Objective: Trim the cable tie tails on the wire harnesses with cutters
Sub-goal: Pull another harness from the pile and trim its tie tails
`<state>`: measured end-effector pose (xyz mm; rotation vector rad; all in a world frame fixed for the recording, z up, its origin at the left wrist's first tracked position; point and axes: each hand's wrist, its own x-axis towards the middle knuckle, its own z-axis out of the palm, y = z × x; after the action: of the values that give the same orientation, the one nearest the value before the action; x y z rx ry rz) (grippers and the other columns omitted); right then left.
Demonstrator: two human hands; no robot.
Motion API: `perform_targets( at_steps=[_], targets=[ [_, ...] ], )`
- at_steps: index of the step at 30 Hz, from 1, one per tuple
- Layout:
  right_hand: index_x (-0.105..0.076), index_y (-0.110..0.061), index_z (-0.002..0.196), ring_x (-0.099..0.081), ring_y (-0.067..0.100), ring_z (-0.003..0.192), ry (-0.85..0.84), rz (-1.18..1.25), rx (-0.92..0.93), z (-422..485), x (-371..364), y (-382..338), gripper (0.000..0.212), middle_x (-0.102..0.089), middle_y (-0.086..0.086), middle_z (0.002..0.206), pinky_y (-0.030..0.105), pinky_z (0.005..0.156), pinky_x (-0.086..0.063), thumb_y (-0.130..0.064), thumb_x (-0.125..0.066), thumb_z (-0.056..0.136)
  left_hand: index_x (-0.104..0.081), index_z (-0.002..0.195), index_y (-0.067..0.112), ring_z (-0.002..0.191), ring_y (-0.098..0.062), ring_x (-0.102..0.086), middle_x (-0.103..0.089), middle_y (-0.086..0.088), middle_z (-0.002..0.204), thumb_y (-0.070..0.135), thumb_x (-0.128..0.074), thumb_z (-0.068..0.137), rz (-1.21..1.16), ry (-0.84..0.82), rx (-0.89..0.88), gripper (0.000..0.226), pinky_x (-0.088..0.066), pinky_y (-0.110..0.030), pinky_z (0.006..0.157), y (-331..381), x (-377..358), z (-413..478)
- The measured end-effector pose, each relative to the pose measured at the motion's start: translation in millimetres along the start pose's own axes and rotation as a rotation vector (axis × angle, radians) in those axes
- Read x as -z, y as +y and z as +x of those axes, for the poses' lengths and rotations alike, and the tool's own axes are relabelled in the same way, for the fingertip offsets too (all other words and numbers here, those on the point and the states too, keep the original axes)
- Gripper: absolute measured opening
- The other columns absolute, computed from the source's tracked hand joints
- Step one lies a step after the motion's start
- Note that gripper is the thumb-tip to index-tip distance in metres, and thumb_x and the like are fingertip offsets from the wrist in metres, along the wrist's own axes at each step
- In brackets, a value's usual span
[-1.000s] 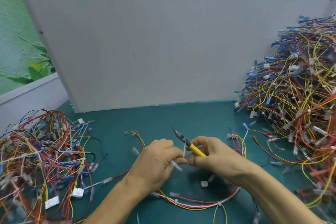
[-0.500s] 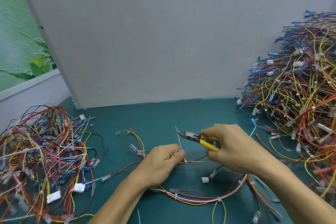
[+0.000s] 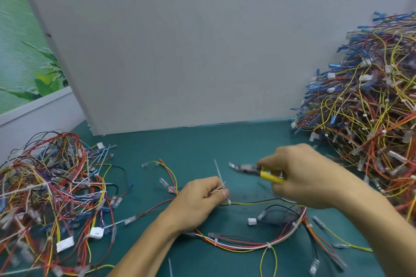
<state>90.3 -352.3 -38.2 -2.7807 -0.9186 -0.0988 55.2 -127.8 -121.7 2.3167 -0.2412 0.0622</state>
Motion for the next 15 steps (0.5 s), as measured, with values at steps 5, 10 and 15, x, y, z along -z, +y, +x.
perform_targets(
  at_steps=[5,10,15],
  targets=[
    [-0.054,-0.049,0.057,-0.057,0.032,0.081,-0.243,-0.020,0.002,-1,-9,-16,0.034,-0.051,0.003,0.072,0.033,0.061,-0.044,-0.018,-0.055,0.072,-0.051,0.073,0.011,0.055,-0.001,-0.034,-0.038,0.014,0.055,0.024,-0.050,0.097,0.010,0.000,-0.008,0.028,-0.029,-0.019,0.055,-1,1,0],
    [-0.043,-0.024,0.058,-0.055,0.032,0.076,-0.218,-0.195,-0.029,0,-13,-13,0.020,-0.044,0.000,0.068,0.028,0.050,-0.035,-0.017,-0.055,0.073,-0.056,0.080,0.009,0.059,-0.005,-0.036,-0.039,0.010,0.062,0.029,-0.047,0.098,-0.005,0.023,0.002,0.029,-0.031,-0.023,0.059,0,1,1],
    [-0.048,-0.019,0.069,-0.053,0.032,0.075,-0.219,-0.249,-0.017,1,-17,-13,0.009,-0.043,0.002,0.071,0.026,0.047,-0.030,-0.014,-0.054,0.073,-0.054,0.080,0.008,0.058,-0.004,-0.036,-0.038,0.011,0.061,0.029,-0.047,0.099,0.016,0.020,-0.008,0.029,-0.030,-0.020,0.058,1,1,1]
  ],
)
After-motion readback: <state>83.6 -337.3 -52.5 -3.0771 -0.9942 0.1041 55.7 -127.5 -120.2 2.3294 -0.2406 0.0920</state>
